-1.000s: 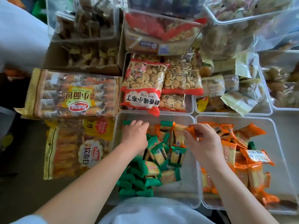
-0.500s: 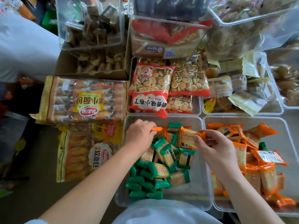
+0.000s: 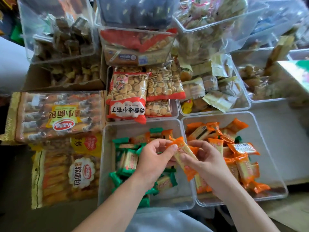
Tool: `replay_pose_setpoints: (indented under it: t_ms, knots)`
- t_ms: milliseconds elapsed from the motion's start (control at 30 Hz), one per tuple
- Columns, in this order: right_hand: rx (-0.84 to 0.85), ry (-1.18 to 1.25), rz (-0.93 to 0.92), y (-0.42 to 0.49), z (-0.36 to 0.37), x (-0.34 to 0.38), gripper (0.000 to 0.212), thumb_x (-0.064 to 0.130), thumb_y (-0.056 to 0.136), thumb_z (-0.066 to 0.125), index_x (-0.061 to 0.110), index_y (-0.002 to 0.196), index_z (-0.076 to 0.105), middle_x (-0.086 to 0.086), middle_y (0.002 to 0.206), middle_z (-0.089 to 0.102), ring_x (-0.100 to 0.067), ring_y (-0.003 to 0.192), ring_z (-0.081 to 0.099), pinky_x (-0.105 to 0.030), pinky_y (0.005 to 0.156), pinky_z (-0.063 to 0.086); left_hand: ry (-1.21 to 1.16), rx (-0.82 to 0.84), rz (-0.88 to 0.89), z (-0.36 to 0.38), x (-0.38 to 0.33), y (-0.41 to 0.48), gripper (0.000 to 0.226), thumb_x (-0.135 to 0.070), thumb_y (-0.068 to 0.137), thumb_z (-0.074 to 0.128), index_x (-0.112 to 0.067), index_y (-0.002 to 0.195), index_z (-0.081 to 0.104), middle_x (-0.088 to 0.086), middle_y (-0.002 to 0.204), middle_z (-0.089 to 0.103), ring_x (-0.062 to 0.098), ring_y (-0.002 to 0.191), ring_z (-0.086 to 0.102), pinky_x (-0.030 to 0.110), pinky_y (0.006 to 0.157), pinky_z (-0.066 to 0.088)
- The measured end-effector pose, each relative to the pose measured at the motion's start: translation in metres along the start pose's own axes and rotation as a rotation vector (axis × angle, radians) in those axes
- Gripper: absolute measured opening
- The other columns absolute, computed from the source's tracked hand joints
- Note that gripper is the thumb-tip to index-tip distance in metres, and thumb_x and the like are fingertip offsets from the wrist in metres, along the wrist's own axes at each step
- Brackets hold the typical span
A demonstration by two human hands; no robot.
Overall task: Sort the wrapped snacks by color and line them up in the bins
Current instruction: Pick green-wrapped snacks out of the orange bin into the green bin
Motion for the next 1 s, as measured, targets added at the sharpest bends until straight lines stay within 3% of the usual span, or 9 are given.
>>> replay_pose_setpoints:
  t_ms: [133,200,333,433,500,600,667,800,1000]
  knots:
    - [-0.294,-0.093,0.009,-0.017,-0.055,-0.018,0.039,0.027,0.082,0.088,0.036,0.111,0.066,0.003,0.093,0.075,-0.008,0.073,0.074,-0.021,0.059,0.059,0.485,0.04,0.157,0.024,0.008,0.014,0.01,-0.04,0.097,0.071,-0.032,0.101,0.075,-0.015,0.092,0.073,0.004,0.089,0.067,0.024,0.082,0.056]
    - [-0.37,-0.234,-0.003,-0.021,-0.077,-0.023,0.04,0.033,0.083,0.087,0.035,0.115,0.063,0.008,0.098,0.072,-0.002,0.074,0.071,-0.017,0.057,0.055,0.571,0.046,0.117,0.021,0.013,0.019,0.012,-0.038,0.098,0.069,-0.033,0.108,0.073,-0.017,0.098,0.07,0.004,0.091,0.064,0.024,0.084,0.054]
    - [-0.333,-0.593,0.08,-0.016,-0.09,-0.035,0.053,0.044,0.088,0.08,0.03,0.133,0.059,0.011,0.117,0.067,-0.01,0.103,0.067,-0.031,0.083,0.059,0.746,0.062,0.084,0.004,0.022,0.022,0.021,-0.033,0.098,0.069,-0.028,0.118,0.071,-0.015,0.105,0.069,0.005,0.097,0.064,0.03,0.093,0.055]
    - [-0.383,-0.718,-0.191,-0.012,-0.062,-0.011,0.042,0.038,0.093,0.074,0.028,0.132,0.063,0.012,0.13,0.061,-0.009,0.12,0.056,-0.019,0.096,0.048,0.85,0.021,0.088,-0.017,0.021,0.018,0.02,-0.031,0.098,0.068,-0.026,0.117,0.072,-0.015,0.115,0.067,0.008,0.107,0.062,0.029,0.097,0.05]
    - [-0.264,-0.68,-0.346,-0.004,-0.026,0.007,0.029,0.033,0.096,0.071,0.026,0.124,0.068,0.015,0.122,0.063,-0.004,0.112,0.058,-0.015,0.09,0.048,0.914,-0.056,0.116,-0.038,0.021,0.015,0.018,-0.028,0.097,0.068,-0.023,0.114,0.074,-0.013,0.118,0.065,0.01,0.112,0.058,0.03,0.1,0.047]
    - [-0.011,-0.652,-0.352,0.017,0.028,0.015,0.028,0.032,0.097,0.069,0.024,0.124,0.071,0.013,0.119,0.069,-0.007,0.111,0.064,-0.031,0.096,0.057,0.949,-0.138,0.098,-0.071,0.032,0.014,0.017,-0.023,0.093,0.071,-0.017,0.109,0.075,-0.006,0.117,0.064,0.02,0.119,0.059,0.037,0.107,0.046]
    - [0.083,-0.725,-0.349,0.031,0.056,0.018,0.032,0.034,0.097,0.068,0.025,0.128,0.069,0.01,0.123,0.069,-0.011,0.115,0.064,-0.033,0.1,0.055,0.926,-0.143,0.058,-0.087,0.039,0.01,0.022,-0.02,0.093,0.073,-0.012,0.113,0.074,0.001,0.125,0.062,0.023,0.126,0.057,0.028,0.11,0.04]
    - [0.15,-1.084,-0.339,0.062,0.096,0.022,0.041,0.042,0.098,0.063,0.026,0.136,0.06,0.003,0.128,0.062,-0.022,0.118,0.061,-0.034,0.092,0.055,0.767,-0.153,-0.087,-0.113,0.045,0.004,0.036,-0.021,0.102,0.063,-0.016,0.138,0.062,-0.001,0.154,0.047,0.019,0.145,0.043,0.016,0.105,0.025]
    - [0.225,-1.217,-0.298,0.114,0.115,0.003,0.061,0.034,0.097,0.06,0.019,0.153,0.042,-0.003,0.149,0.05,-0.027,0.137,0.049,-0.041,0.105,0.051,0.926,-0.106,-0.112,-0.124,0.04,0.029,0.054,-0.018,0.105,0.052,-0.021,0.158,0.041,0.002,0.175,0.008,0.024,0.16,0.011,0.036,0.127,0.018]
Point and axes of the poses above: each hand's wrist, its own y-axis towards the middle knuckle, its own z-axis out of the palm, x = y × z, the point moved 6 cm from there along y, towards the middle knuckle
